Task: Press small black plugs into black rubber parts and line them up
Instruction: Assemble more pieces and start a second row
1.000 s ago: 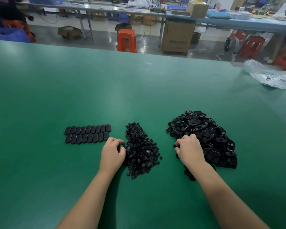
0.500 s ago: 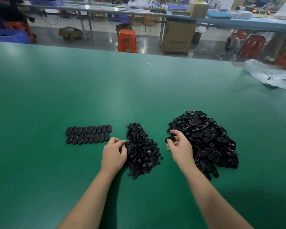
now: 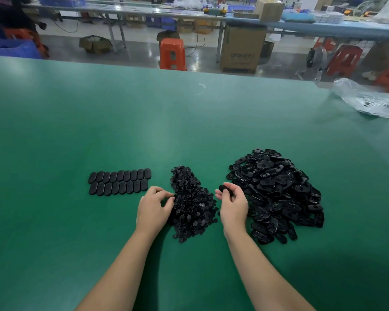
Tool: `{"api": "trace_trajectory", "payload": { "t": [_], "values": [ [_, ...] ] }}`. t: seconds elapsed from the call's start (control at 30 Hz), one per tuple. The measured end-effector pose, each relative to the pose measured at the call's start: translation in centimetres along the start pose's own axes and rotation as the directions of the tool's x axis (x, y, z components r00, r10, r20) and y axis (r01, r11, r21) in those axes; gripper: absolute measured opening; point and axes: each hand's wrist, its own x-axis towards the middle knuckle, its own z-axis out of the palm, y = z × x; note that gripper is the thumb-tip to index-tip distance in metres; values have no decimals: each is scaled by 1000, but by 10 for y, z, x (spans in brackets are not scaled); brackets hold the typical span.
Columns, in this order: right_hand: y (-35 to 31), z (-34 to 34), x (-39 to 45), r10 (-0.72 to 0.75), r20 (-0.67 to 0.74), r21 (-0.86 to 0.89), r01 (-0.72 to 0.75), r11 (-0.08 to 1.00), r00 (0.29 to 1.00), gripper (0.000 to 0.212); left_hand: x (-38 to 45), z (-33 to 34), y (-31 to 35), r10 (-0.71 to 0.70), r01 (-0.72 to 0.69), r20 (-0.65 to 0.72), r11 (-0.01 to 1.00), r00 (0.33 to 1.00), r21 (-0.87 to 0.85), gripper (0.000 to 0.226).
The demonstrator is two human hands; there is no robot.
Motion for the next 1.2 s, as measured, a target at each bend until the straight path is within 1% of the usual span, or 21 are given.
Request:
{"api": "trace_trajectory", "payload": {
  "t": [0.13,0.23,0.4,0.5,0.57,0.67,0.77,0.87,0.93,1.2],
  "values": [
    [0,10,-4,1,52,14,-2,1000,999,19,0,-1,0,-5,5,4,1000,1000,-27,8],
    [-2,12,-5,23,104,99,-33,995,994,19,0,-3,2,5,-5,0,999,1000,-40,6],
    [-5,16,-8,58,185,213,-97,972,981,22,0,-4,3,31,-32,-18,998,999,-60,8],
    [-5,15,-9,58,217,233,-109,966,974,26,0,-4,4,28,-29,-24,998,999,-59,11],
    [-6,11,-8,60,245,238,-120,964,968,29,0,-4,4,18,-20,-28,998,999,-58,18],
    [-7,0,-2,40,260,205,-96,974,965,32,1,-3,3,19,-21,-33,998,999,-67,24],
    [-8,-12,4,-2,259,126,-32,992,966,28,0,-4,2,19,-21,-31,996,999,-90,16],
    [-7,-18,6,-37,236,51,26,998,971,24,0,-4,2,11,-14,-30,994,999,-110,14],
    [-5,-19,5,-59,216,11,58,998,975,26,0,-4,3,-2,-2,-32,992,999,-127,13],
    [10,-26,1,-86,201,-75,103,992,976,31,-2,-6,3,-90,79,-30,962,996,-260,18]
  ]
}}
